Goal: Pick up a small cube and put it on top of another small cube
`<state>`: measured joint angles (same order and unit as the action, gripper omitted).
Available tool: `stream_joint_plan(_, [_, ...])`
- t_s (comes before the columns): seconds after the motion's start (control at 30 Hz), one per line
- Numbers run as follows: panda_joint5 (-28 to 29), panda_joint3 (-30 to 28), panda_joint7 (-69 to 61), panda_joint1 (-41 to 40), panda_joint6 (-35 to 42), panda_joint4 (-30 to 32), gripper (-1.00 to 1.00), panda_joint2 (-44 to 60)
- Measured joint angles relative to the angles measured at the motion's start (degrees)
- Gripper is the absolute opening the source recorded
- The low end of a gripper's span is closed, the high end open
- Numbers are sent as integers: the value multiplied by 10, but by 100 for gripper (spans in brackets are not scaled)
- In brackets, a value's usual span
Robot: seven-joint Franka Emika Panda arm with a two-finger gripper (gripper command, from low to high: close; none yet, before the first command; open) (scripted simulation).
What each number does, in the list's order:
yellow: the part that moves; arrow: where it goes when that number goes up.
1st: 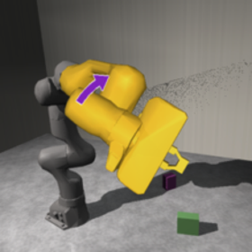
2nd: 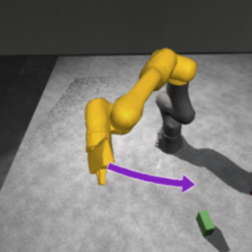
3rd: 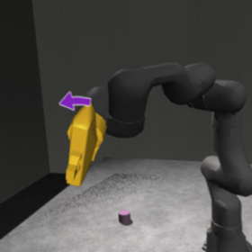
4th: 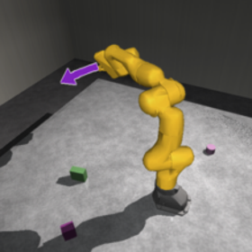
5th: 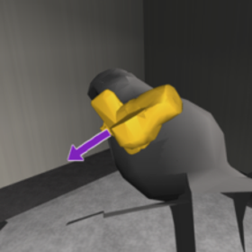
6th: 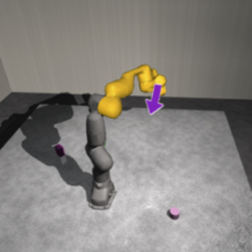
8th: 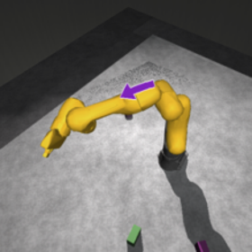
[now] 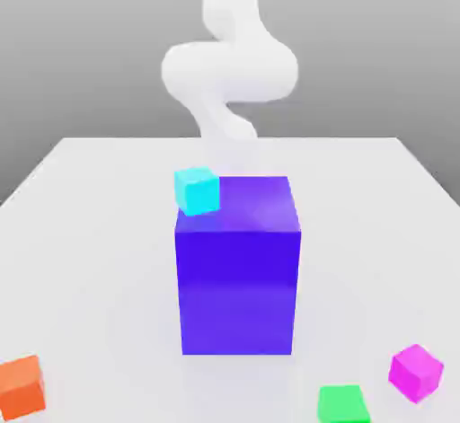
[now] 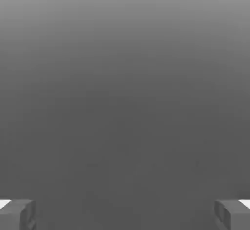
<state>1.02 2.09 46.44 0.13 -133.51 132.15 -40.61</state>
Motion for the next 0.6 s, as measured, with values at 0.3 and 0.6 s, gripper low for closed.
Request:
stream_joint_plan(0.3, [45, 75, 27, 9, -63, 14, 0, 190])
stream_joint_plan(0.6, [98, 130, 61, 41, -124, 27, 0, 378])
